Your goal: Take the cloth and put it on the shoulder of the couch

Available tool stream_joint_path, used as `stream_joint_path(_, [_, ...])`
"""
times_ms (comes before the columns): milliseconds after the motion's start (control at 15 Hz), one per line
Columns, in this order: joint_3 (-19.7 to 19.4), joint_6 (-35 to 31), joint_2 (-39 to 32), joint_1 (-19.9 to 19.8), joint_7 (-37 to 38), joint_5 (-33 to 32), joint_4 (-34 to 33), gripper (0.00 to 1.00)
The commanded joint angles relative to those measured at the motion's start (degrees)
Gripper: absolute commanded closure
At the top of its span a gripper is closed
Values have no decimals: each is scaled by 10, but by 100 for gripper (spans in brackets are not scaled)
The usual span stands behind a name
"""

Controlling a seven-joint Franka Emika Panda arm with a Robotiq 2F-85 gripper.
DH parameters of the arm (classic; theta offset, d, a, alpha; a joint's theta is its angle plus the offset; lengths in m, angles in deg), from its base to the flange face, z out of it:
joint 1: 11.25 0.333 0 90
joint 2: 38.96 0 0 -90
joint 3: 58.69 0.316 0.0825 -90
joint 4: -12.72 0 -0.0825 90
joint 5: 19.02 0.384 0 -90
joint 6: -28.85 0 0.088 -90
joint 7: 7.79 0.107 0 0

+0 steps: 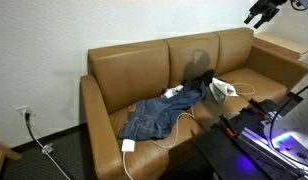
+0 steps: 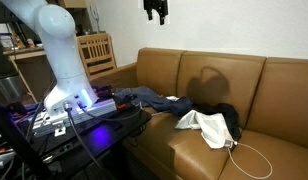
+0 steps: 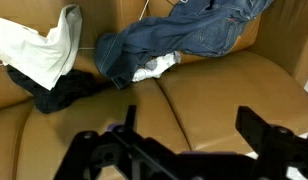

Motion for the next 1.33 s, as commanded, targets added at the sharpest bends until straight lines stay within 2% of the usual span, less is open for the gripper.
stream_joint_path(0, [19,3,-5,-22,-10,13,-2,0])
stream_joint_path(200, [-25,-19,-50,-20,-21,86,-4,0])
stream_joint_path(400, [-53,-15,-77,-27,-42,156,3,0])
stream_joint_path(467, [-52,-12,-72,-34,-46,169,9,0])
stream_joint_path(533, [-31,-2,-68,-42,-34,150,0,0])
stream_joint_path(733, [-35,-2,-77,-47,-40,166,2,0])
stream_joint_path(800, [-35,-1,-96,-47,-37,161,-12,0])
stream_joint_path(933, [-49,-30,-192,-44,-10,186,-56,0])
stream_joint_path(1000, [-91,-36,-210,-12,8,186,-62,0])
stream_joint_path(1200, [-118,-54,-305,-11,22,235,-93,0])
stream_joint_path(1267, [-121,-79,-340,-13,15,260,-99,0])
